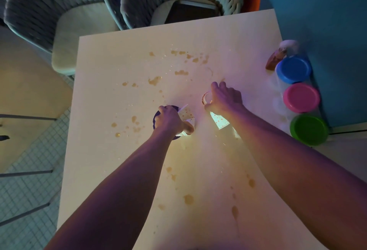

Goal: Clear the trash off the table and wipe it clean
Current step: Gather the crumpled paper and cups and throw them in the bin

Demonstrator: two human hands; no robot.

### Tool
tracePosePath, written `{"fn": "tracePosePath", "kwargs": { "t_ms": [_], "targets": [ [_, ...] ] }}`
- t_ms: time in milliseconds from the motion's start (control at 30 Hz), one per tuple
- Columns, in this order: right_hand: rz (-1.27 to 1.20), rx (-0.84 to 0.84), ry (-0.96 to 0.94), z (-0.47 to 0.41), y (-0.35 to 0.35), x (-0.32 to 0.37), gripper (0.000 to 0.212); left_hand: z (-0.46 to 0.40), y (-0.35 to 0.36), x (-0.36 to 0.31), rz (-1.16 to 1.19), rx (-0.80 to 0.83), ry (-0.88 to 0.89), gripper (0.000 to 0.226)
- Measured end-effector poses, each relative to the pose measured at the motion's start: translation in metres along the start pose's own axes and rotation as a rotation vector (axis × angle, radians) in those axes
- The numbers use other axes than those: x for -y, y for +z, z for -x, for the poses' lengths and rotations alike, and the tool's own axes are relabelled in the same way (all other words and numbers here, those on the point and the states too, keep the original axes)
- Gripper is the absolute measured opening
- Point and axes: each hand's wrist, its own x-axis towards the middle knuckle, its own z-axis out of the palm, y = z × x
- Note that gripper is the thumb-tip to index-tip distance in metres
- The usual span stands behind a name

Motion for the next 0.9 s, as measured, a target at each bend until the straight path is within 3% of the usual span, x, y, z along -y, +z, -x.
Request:
{"fn": "tracePosePath", "kwargs": {
  "t_ms": [300, 500, 600, 767, 900],
  "targets": [
    [-0.005, -0.042, -0.091, 0.010, 0.003, -0.006, 0.046, -0.001, 0.002, 0.004, 0.038, 0.010, 0.010, 0.094],
    [-0.218, -0.089, -0.045, 0.036, 0.005, -0.020, 0.043, 0.009, 0.007, 0.009, -0.056, -0.026, 0.098, 0.068],
    [-0.388, 0.009, 0.036, 0.055, 0.011, -0.025, 0.047, 0.014, 0.013, 0.015, -0.053, -0.064, 0.198, 0.058],
    [-0.403, 0.113, 0.063, 0.087, 0.030, -0.034, 0.048, 0.024, 0.021, 0.017, 0.195, -0.005, 0.232, 0.053],
    [-0.446, 0.170, 0.075, 0.106, 0.040, -0.036, 0.049, 0.037, 0.022, 0.011, 0.259, 0.025, 0.281, 0.046]
  ]
}}
